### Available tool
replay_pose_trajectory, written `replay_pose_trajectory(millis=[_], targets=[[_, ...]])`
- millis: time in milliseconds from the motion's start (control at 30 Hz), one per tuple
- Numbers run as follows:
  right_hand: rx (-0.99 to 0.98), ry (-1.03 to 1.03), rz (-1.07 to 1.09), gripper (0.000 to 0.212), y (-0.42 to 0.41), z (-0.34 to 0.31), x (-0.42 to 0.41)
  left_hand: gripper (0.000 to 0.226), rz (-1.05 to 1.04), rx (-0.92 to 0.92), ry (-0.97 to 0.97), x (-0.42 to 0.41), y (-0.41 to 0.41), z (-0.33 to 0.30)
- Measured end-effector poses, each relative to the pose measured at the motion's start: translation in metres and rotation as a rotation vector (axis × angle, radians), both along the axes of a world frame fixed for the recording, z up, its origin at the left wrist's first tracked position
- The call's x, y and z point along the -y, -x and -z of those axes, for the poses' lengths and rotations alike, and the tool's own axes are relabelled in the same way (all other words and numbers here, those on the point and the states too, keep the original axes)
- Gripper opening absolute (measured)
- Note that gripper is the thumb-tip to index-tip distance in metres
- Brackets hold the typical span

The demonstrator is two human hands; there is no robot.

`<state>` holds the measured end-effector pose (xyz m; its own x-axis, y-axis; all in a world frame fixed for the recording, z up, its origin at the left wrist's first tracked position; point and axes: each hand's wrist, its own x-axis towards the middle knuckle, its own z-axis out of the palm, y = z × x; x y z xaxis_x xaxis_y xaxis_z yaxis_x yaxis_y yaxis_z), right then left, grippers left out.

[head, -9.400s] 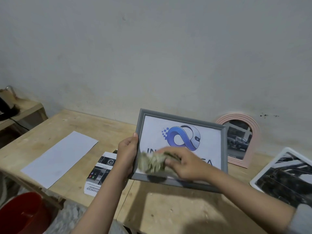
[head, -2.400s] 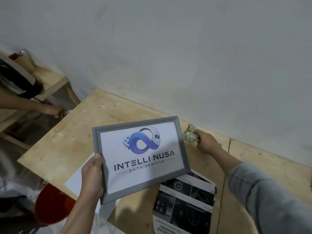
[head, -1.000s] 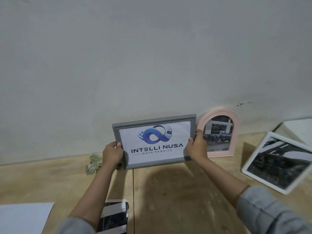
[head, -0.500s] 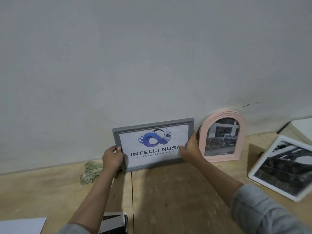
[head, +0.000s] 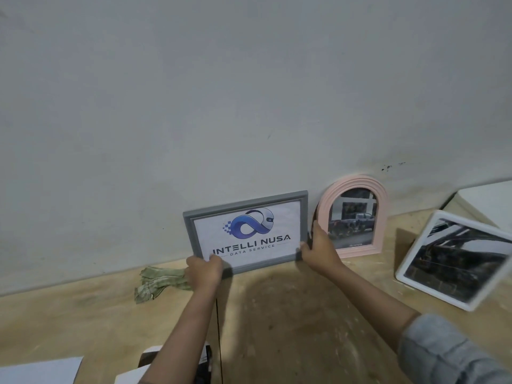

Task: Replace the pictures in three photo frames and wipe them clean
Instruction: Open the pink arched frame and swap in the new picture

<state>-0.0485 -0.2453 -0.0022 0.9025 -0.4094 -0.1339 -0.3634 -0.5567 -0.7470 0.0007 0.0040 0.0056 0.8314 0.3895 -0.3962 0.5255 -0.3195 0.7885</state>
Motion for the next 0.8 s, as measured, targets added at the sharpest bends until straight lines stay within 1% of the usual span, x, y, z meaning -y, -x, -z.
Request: replay_pose_trajectory(millis=[100, 167, 333, 433, 533, 667, 733, 800], targets=[[0.030, 0.014, 0.025, 0.067, 0.017, -0.003, 0.015, 0.047, -0.035, 0.063, 0.028, 0.027, 0.015, -0.007], [0.046, 0.005, 0.049, 0.069, 0.028, -0.006, 0.031, 0.050, -0.003, 0.091, 0.045, 0.053, 0.028, -0.015], [0.055, 0.018, 0.146, 0.067, 0.049, -0.010, 0.085, 0.050, 0.243, 0.140, 0.081, 0.136, 0.046, -0.028], [0.096, 0.034, 0.189, 0.071, 0.050, -0.011, 0.120, 0.051, 0.397, 0.171, 0.085, 0.188, 0.048, -0.034], [0.058, 0.020, 0.249, 0.080, 0.043, -0.015, 0.148, 0.042, 0.515, 0.225, 0.016, 0.231, 0.041, -0.039], [0.022, -0.045, 0.248, 0.085, 0.025, -0.015, 0.179, 0.029, 0.574, 0.294, -0.109, 0.269, 0.021, -0.040], [0.011, -0.069, 0.232, 0.084, 0.016, -0.012, 0.192, 0.035, 0.589, 0.286, -0.155, 0.282, 0.012, -0.039], [0.029, -0.066, 0.211, 0.075, 0.010, -0.009, 0.200, 0.046, 0.602, 0.266, -0.178, 0.289, 0.002, -0.037]])
